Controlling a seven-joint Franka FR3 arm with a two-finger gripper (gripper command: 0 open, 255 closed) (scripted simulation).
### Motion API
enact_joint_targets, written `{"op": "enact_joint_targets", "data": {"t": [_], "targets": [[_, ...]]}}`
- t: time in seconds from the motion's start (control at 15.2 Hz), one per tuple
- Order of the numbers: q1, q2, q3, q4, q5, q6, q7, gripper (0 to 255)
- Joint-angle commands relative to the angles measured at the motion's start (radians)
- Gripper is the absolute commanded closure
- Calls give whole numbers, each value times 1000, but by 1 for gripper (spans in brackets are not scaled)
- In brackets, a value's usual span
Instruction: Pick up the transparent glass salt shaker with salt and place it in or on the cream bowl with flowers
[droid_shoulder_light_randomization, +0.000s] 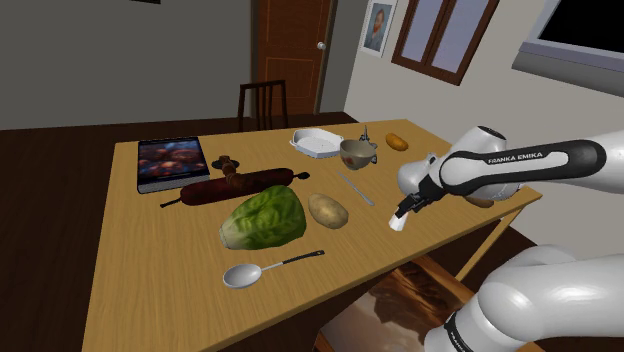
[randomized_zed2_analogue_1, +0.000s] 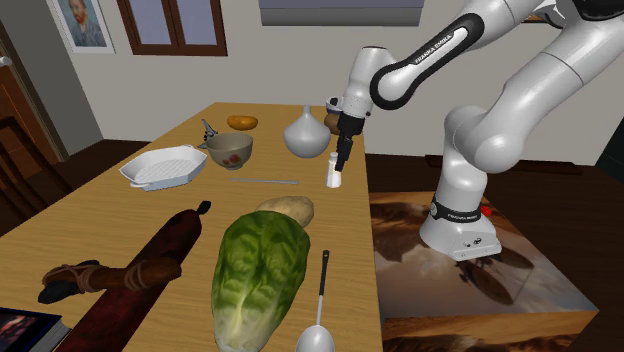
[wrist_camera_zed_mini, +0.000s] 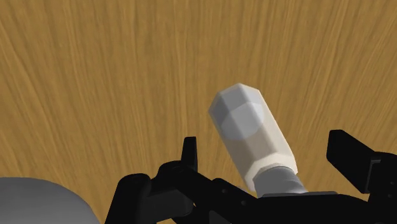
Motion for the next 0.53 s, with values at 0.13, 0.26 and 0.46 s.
{"op": "enact_joint_targets", "data": {"t": [0.13, 0.26, 0.46], "targets": [[2, 5, -1, -2, 1, 8, 0, 0], [2, 5, -1, -2, 1, 8, 0, 0], [2, 5, -1, -2, 1, 8, 0, 255]]}}
